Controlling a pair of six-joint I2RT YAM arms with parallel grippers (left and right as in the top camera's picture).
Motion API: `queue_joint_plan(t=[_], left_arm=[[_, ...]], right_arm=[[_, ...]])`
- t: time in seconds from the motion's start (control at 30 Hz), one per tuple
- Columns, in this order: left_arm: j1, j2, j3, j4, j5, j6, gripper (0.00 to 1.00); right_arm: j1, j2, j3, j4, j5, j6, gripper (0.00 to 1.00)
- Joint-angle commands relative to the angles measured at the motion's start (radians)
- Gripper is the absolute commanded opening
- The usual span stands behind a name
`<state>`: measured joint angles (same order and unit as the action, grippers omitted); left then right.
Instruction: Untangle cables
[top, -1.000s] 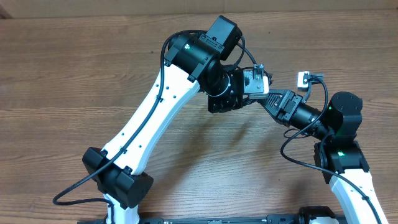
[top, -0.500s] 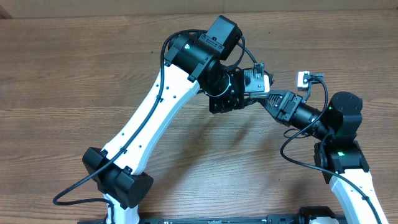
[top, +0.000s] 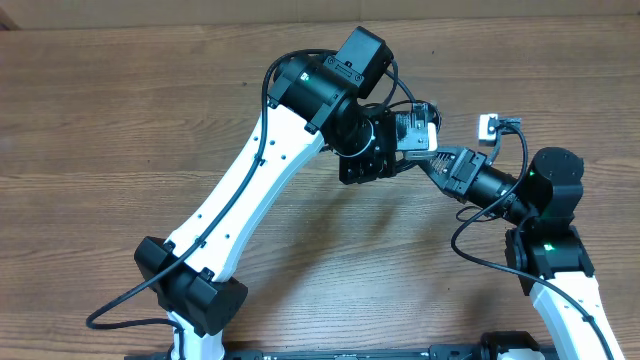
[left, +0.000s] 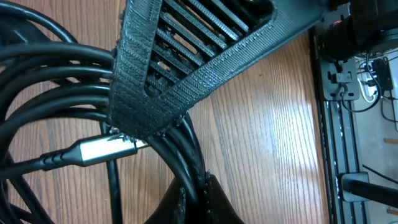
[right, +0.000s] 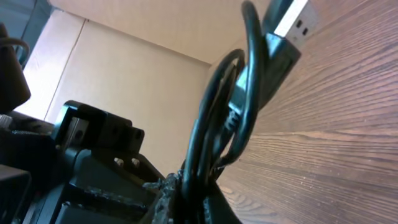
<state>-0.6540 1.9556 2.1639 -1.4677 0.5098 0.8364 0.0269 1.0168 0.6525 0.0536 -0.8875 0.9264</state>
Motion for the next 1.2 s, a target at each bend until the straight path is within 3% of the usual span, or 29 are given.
queue_joint_plan(t=[0.0, 0.4, 0.7, 1.17], left_arm=[[-0.01, 0.002, 0.002, 0.011, 0.041, -0.006, 0.04], [-0.009, 0.002, 0.002, 0.021, 0.041, -0.031, 0.04], [-0.007, -0.003, 0.013, 0.081, 0.047, -0.247, 0.04], [-0.006, -0.003, 0.082, 0.121, 0.119, -0.285, 0.04]], right_arm=[[-0.002, -0.004, 0.019, -0.006, 0.007, -0.015, 0.04], [-0.002, -0.004, 0.019, -0.014, 0.015, -0.015, 0.04], [-0.002, -0.004, 0.019, -0.037, 0.045, -0.016, 0.04], [-0.002, -0.003, 0.019, -0.052, 0.06, -0.019, 0.1]])
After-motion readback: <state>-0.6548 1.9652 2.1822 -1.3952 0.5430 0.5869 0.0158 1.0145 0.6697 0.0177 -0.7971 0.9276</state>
